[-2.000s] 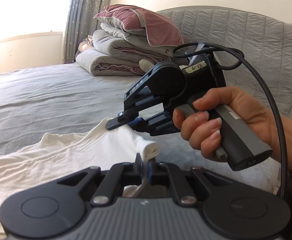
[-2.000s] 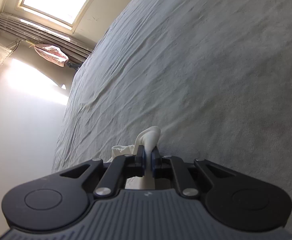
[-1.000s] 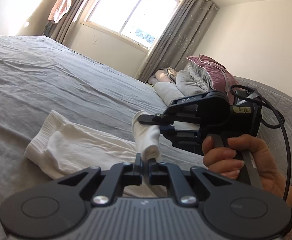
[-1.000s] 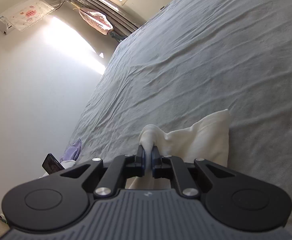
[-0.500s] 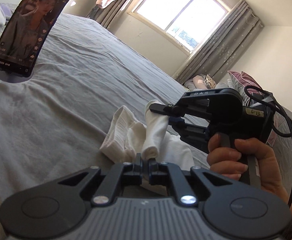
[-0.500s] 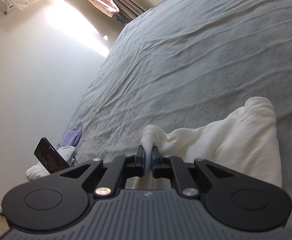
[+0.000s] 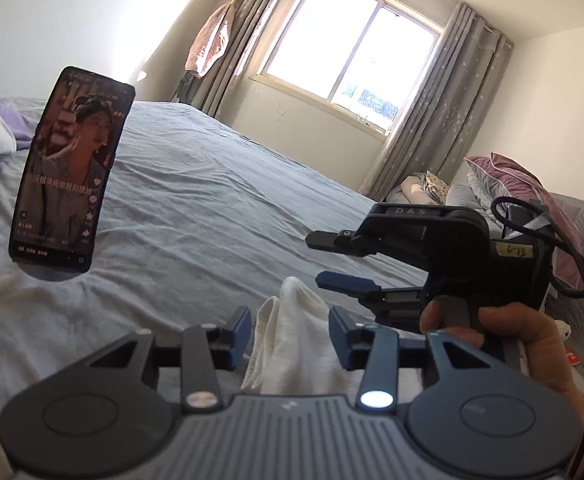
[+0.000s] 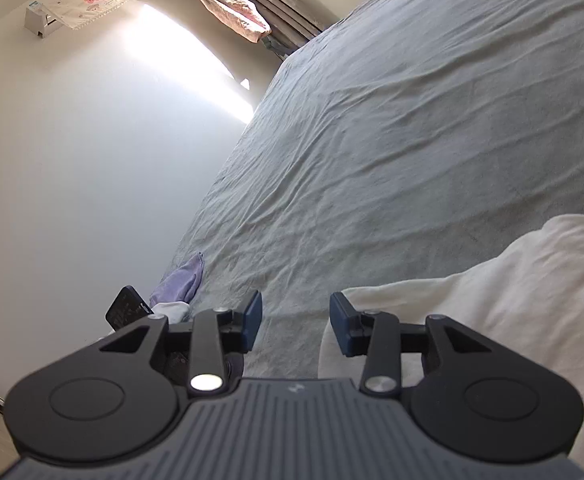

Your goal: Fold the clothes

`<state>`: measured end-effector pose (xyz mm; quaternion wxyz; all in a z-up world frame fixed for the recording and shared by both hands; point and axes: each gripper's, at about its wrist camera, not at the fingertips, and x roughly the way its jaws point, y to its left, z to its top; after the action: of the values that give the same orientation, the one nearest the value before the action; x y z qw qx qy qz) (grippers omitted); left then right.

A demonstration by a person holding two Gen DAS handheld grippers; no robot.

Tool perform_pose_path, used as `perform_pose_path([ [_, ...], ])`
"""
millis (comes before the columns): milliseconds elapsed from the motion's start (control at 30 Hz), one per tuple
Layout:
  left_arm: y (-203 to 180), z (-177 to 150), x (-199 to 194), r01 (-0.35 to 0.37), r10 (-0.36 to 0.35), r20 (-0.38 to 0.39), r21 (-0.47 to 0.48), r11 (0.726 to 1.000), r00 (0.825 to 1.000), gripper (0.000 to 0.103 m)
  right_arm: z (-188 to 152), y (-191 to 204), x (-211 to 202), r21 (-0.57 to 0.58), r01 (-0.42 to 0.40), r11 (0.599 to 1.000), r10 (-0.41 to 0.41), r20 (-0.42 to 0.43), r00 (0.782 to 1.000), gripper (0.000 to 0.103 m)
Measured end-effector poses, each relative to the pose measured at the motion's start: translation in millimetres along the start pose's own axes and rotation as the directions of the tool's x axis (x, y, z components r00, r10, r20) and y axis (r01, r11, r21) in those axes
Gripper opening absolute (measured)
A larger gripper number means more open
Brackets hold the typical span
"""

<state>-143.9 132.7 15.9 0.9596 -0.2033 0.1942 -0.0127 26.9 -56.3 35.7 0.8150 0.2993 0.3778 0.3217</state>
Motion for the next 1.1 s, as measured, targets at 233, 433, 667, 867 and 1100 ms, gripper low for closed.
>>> perform_pose_path([
  [233, 3, 22, 43, 0.000, 0.006, -0.084, 0.067, 0.998, 0.996, 0.043, 10, -21, -47, -0.110, 0.202, 0.973, -0.196, 0.059, 0.979, 0.044],
  [433, 1, 33, 80, 0.054, -0.038, -0.182, 0.085, 0.995, 0.983, 0.042, 1, -65, -75, -0.054, 0.294, 0.954, -0.290, 0.072, 0.954, 0.044],
  [667, 1, 38, 114, 0.094, -0.085, -0.239, 0.028, 0.995, 0.967, 0.038, 1, -98, -66, 0.077, 0.216, 0.973, -0.222, 0.085, 0.971, 0.044],
  [867, -3, 33, 129, 0.058, -0.033, -0.231, 0.105, 0.993, 0.972, 0.017, 6, -97, -50, 0.037, 0.204, 0.978, -0.208, 0.139, 0.968, 0.019],
  [1100, -9, 16, 135, -0.009, 0.069, -0.199, 0.288, 0.958, 0.978, 0.017, -4, -96, -35, -0.096, 0.354, 0.930, -0.335, 0.171, 0.927, 0.007],
])
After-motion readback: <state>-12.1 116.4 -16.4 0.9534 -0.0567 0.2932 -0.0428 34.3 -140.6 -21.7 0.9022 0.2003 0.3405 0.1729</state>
